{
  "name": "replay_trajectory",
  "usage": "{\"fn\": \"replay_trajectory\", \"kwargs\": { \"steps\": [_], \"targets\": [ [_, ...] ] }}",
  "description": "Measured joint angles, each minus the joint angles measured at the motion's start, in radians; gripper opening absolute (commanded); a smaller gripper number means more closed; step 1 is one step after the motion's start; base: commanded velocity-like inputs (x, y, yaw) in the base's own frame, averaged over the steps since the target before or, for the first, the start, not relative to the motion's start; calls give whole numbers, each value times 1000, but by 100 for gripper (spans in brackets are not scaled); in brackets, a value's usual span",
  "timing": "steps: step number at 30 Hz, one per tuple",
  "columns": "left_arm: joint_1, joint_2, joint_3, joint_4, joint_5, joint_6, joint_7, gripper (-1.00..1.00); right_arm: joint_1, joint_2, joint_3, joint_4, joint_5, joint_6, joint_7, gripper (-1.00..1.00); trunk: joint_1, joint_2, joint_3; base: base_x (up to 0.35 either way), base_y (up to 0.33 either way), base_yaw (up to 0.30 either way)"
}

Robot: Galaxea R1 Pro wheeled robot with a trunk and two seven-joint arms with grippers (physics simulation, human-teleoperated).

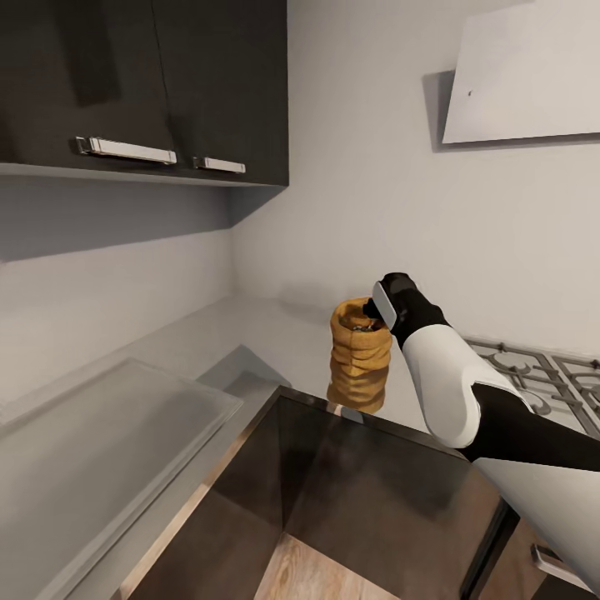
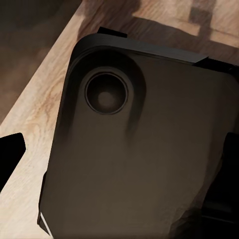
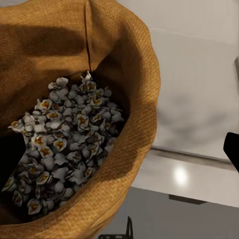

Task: In the kitchen, take the popcorn bag from the countertop, put it into the microwave, and heat it until the popcorn is cooked so the cooked popcorn ends up inside the bag.

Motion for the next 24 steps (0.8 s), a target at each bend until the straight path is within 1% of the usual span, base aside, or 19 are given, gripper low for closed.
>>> {"fn": "replay_trajectory", "kwargs": {
  "steps": [7, 11, 14, 24],
  "targets": [
    [0, 1, 0, 0, 0, 0, 0, 100, 0, 0, -3, 1, -7, 3, -2, 100, 0, 0, 0, 0, 0, -5],
    [0, 1, 0, 0, 0, 0, 0, 100, 0, 0, -6, 0, -10, 15, -14, 100, 0, 0, 0, 0, 0, -166],
    [0, 1, 0, 0, 0, 0, 0, 100, 0, 0, -7, 0, -11, 17, -16, 100, 0, 0, 0, 0, 0, -79],
    [0, 0, -2, 1, -1, 0, -4, 100, 0, 0, -6, 1, -5, 17, -17, 100, 0, 0, 0, 14, 0, -6]
  ]
}}
